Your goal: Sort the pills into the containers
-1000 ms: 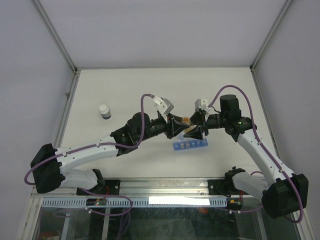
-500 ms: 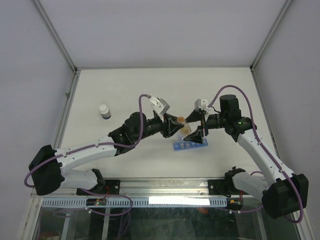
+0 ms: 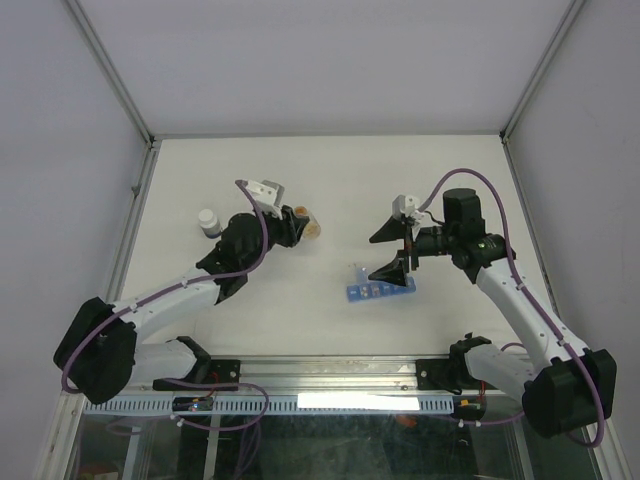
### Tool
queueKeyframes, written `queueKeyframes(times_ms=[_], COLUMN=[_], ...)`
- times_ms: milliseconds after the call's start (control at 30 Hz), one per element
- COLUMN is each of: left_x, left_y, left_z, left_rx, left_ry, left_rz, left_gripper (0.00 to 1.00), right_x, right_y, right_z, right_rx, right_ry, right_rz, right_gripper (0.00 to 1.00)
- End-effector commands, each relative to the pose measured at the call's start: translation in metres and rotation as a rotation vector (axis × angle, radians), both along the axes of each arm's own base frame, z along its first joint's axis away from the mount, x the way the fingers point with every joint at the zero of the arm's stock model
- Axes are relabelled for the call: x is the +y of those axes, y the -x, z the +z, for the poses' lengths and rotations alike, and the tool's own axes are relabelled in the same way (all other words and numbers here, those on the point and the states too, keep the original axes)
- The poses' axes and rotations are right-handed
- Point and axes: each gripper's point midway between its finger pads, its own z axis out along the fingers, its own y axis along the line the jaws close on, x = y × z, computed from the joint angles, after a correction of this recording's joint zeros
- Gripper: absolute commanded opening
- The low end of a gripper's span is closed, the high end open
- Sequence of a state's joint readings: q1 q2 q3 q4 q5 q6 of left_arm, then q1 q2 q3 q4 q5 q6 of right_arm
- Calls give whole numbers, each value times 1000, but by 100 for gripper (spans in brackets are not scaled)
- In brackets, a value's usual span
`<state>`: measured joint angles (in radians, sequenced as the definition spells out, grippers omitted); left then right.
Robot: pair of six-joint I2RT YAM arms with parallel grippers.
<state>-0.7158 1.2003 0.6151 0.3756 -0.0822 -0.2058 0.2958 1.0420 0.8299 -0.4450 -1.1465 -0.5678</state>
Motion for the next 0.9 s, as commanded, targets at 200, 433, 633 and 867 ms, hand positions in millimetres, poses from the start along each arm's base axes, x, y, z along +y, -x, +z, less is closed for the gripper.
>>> queueKeyframes(times_ms=[200, 433, 633, 867], left_x=[107, 147, 169, 190], left_y=[-118, -169, -199, -222], left_z=[9, -12, -26, -36], left_rx=[-35, 44, 93, 130], left_ry=[15, -31, -66, -97], left_rz=[478, 572, 646, 734], left_gripper=[0, 0, 0, 0], right_x=[0, 0, -1, -1], right_y=[-1, -1, -1, -2], right_z=[20, 21, 21, 22], right_rx=[-63, -65, -62, -65], right_ry=[-45, -49, -49, -50], right_rz=[7, 4, 1, -3], right_gripper=[99, 99, 99, 99])
